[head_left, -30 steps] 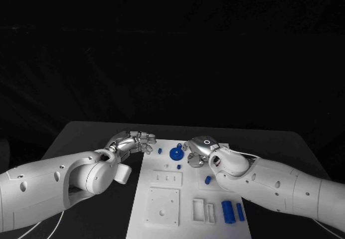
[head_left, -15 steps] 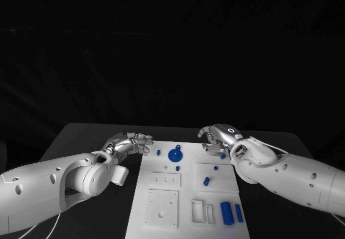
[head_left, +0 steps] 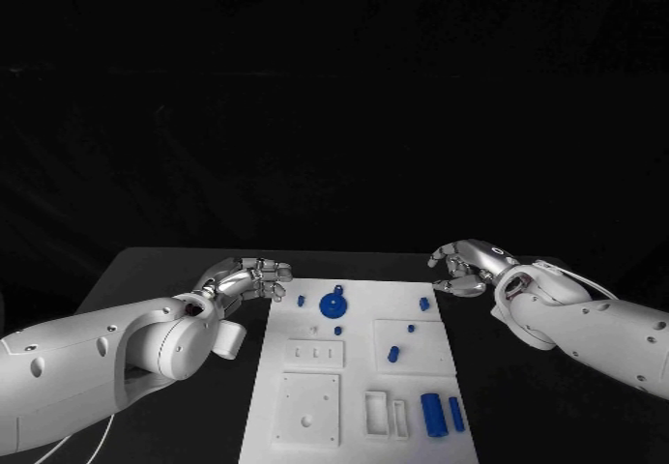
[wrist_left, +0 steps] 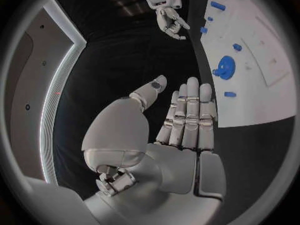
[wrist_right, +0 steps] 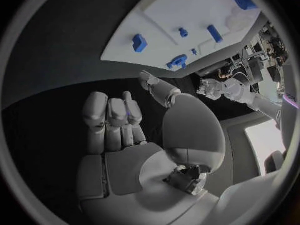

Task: Assemble the parts on the task board

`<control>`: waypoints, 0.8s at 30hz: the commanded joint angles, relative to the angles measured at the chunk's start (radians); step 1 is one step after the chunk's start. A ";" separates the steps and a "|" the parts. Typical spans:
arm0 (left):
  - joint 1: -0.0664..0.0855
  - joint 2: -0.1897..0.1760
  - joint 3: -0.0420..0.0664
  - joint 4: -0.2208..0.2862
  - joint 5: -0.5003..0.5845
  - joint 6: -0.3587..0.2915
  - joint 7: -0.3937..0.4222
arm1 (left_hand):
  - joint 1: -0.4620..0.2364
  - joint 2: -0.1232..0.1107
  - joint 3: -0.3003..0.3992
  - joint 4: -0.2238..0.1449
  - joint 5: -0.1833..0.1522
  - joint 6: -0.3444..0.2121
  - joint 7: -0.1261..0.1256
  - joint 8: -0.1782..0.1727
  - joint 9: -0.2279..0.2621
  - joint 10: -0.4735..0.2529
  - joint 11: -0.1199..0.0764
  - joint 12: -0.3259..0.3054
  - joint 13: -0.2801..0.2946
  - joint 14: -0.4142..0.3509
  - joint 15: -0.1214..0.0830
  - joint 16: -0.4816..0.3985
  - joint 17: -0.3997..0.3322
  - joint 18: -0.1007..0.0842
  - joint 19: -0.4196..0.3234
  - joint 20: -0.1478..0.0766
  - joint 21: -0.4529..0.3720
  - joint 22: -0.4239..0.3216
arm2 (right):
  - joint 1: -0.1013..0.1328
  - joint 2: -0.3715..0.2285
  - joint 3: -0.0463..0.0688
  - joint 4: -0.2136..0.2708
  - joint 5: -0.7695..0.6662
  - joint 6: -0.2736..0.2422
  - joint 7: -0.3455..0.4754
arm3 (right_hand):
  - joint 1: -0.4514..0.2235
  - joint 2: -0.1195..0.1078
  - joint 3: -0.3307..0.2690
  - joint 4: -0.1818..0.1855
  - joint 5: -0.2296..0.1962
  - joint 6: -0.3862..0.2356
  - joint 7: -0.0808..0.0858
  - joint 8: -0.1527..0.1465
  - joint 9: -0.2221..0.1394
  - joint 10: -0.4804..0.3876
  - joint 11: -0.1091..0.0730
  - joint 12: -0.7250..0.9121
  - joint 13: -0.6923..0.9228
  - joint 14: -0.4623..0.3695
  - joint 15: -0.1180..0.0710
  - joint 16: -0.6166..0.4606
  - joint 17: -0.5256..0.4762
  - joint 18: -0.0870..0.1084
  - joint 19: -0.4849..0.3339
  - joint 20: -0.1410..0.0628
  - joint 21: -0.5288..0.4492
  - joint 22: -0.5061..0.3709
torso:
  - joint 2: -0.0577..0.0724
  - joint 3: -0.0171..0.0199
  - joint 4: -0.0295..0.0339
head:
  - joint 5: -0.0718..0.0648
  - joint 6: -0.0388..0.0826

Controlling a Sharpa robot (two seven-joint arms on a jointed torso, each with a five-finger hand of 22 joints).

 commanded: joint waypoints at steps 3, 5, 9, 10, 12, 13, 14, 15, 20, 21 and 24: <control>0.000 0.004 0.000 -0.002 -0.001 0.010 0.015 | -0.007 0.000 0.004 0.002 -0.006 0.002 0.005 -0.005 0.001 0.007 -0.003 -0.002 0.001 -0.009 -0.001 0.006 -0.001 0.013 -0.006 -0.003 0.006 0.020 | -0.022 0.018 -0.001 -0.048 0.038 0.072 0.068 | 0.010 -0.002 -0.013 -0.001 -0.001 0.007 0.002 0.003 0.000 -0.011 -0.002 -0.009 0.012 0.000 0.001 -0.007 0.002 0.145 -0.008 0.001 -0.007 0.014 | -0.004 0.0079 -0.0069 | 0.004 -0.002; 0.000 0.005 0.000 -0.003 -0.001 0.011 0.015 | -0.007 0.000 0.004 0.002 -0.006 0.002 0.005 -0.006 0.001 0.007 -0.003 -0.002 0.001 -0.009 -0.001 0.006 -0.001 0.013 -0.006 -0.003 0.006 0.020 | -0.027 0.024 -0.001 -0.060 0.038 0.082 0.072 | 0.012 -0.003 -0.017 -0.002 0.001 0.007 0.001 0.002 -0.001 -0.015 -0.003 -0.012 0.010 -0.001 0.000 -0.007 0.002 0.145 -0.010 0.002 -0.007 0.014 | -0.003 0.0079 -0.0065 | 0.004 -0.002; 0.000 0.007 0.000 -0.005 -0.001 0.012 0.014 | -0.007 0.000 0.004 0.002 -0.006 0.002 0.005 -0.006 0.001 0.007 -0.003 -0.002 0.001 -0.009 -0.001 0.007 -0.001 0.013 -0.006 -0.003 0.006 0.020 | -0.040 0.034 -0.002 -0.084 0.039 0.104 0.075 | 0.039 0.003 -0.014 -0.014 0.010 0.005 -0.003 0.001 -0.002 -0.021 -0.006 -0.017 0.006 -0.003 -0.003 -0.010 0.003 0.145 -0.015 0.004 -0.008 0.015 | -0.002 0.0057 -0.0029 | 0.001 -0.006; -0.001 0.007 -0.001 -0.005 -0.001 0.012 0.014 | -0.007 0.000 0.004 0.001 -0.006 0.002 0.005 -0.006 0.001 0.007 -0.003 -0.002 0.001 -0.009 -0.001 0.007 -0.001 0.013 -0.006 -0.003 0.006 0.020 | -0.044 0.036 -0.002 -0.086 0.039 0.109 0.076 | 0.046 0.004 -0.012 -0.017 0.014 0.005 -0.003 0.000 -0.002 -0.021 -0.007 -0.017 0.006 -0.003 -0.003 -0.011 0.003 0.145 -0.016 0.005 -0.009 0.015 | -0.002 0.0061 -0.0027 | 0.000 -0.006; -0.001 0.007 -0.001 -0.007 -0.001 0.012 0.014 | -0.007 0.000 0.004 0.001 -0.006 0.002 0.005 -0.006 0.001 0.006 -0.002 -0.003 0.000 -0.009 -0.001 0.007 -0.001 0.013 -0.006 -0.003 0.006 0.020 | -0.055 0.041 -0.002 -0.091 0.039 0.114 0.078 | 0.052 0.004 -0.012 -0.020 0.020 0.005 -0.004 0.000 -0.003 -0.022 -0.008 -0.017 0.006 -0.004 -0.004 -0.012 0.003 0.145 -0.018 0.007 -0.008 0.015 | -0.003 0.0039 -0.0035 | 0.001 -0.010; -0.001 0.007 -0.001 -0.007 -0.001 0.012 0.014 | -0.007 0.000 0.004 0.001 -0.006 0.002 0.005 -0.006 0.001 0.006 -0.002 -0.003 0.000 -0.009 -0.001 0.007 -0.001 0.013 -0.006 -0.003 0.006 0.020 | -0.057 0.044 -0.002 -0.094 0.040 0.116 0.079 | 0.053 0.002 -0.015 -0.022 0.028 0.004 -0.005 -0.001 -0.003 -0.022 -0.008 -0.017 0.006 -0.004 -0.005 -0.013 0.004 0.145 -0.019 0.008 -0.008 0.016 | -0.002 0.0041 -0.0033 | 0.001 -0.011; -0.001 0.007 -0.001 -0.007 -0.001 0.012 0.014 | -0.007 0.000 0.004 0.001 -0.006 0.002 0.005 -0.006 0.001 0.006 -0.002 -0.003 0.000 -0.009 -0.001 0.007 -0.001 0.013 -0.006 -0.003 0.006 0.020 | -0.061 0.048 -0.002 -0.097 0.041 0.118 0.079 | 0.053 0.002 -0.017 -0.022 0.031 0.005 -0.005 -0.001 -0.003 -0.022 -0.009 -0.017 0.006 -0.004 -0.005 -0.013 0.004 0.145 -0.019 0.009 -0.007 0.016 | -0.003 0.0038 -0.0043 | 0.002 -0.011; -0.001 0.007 -0.001 -0.008 -0.001 0.012 0.014 | -0.007 0.000 0.004 0.001 -0.006 0.002 0.005 -0.006 0.001 0.006 -0.002 -0.003 0.000 -0.009 -0.001 0.007 -0.001 0.013 -0.006 -0.003 0.006 0.020 | -0.063 0.051 -0.003 -0.100 0.041 0.118 0.080 | 0.052 0.002 -0.019 -0.022 0.031 0.005 -0.006 -0.001 -0.003 -0.022 -0.009 -0.017 0.006 -0.004 -0.005 -0.013 0.004 0.145 -0.020 0.010 -0.007 0.016 | -0.002 0.0042 -0.0042 | 0.003 -0.012; -0.001 0.008 -0.001 -0.009 -0.001 0.013 0.014 | -0.006 0.000 0.004 0.000 -0.006 0.002 0.005 -0.006 0.001 0.005 -0.002 -0.003 0.000 -0.009 -0.001 0.007 -0.001 0.013 -0.006 -0.003 0.006 0.020 | -0.075 0.063 -0.003 -0.106 0.054 0.116 0.085 | 0.048 0.004 -0.031 -0.022 0.027 0.002 -0.007 -0.003 -0.005 -0.022 -0.011 -0.016 0.006 -0.003 -0.007 -0.015 0.006 0.145 -0.021 0.013 -0.006 0.017 | -0.002 0.0038 -0.0040 | 0.006 -0.016; -0.001 0.008 -0.001 -0.009 -0.001 0.013 0.013 | -0.006 0.000 0.004 0.000 -0.006 0.002 0.005 -0.006 0.001 0.005 -0.002 -0.003 0.000 -0.009 -0.001 0.007 -0.001 0.013 -0.006 -0.003 0.006 0.020 | -0.076 0.066 -0.003 -0.107 0.055 0.116 0.085 | 0.047 0.004 -0.033 -0.022 0.026 0.002 -0.008 -0.003 -0.005 -0.022 -0.011 -0.017 0.005 -0.003 -0.007 -0.015 0.006 0.145 -0.021 0.013 -0.006 0.017 | -0.002 0.0036 -0.0037 | 0.005 -0.016; -0.002 0.008 -0.001 -0.010 -0.001 0.013 0.014 | -0.006 0.000 0.005 0.000 -0.006 0.002 0.005 -0.006 0.002 0.005 -0.002 -0.004 0.000 -0.009 -0.001 0.007 -0.001 0.013 -0.006 -0.003 0.006 0.020 | -0.079 0.071 -0.003 -0.106 0.067 0.109 0.087 | 0.045 0.006 -0.038 -0.020 0.020 0.001 -0.008 -0.004 -0.005 -0.024 -0.011 -0.018 0.004 -0.004 -0.008 -0.016 0.007 0.145 -0.022 0.015 -0.006 0.017 | -0.003 0.0022 -0.0034 | 0.005 -0.018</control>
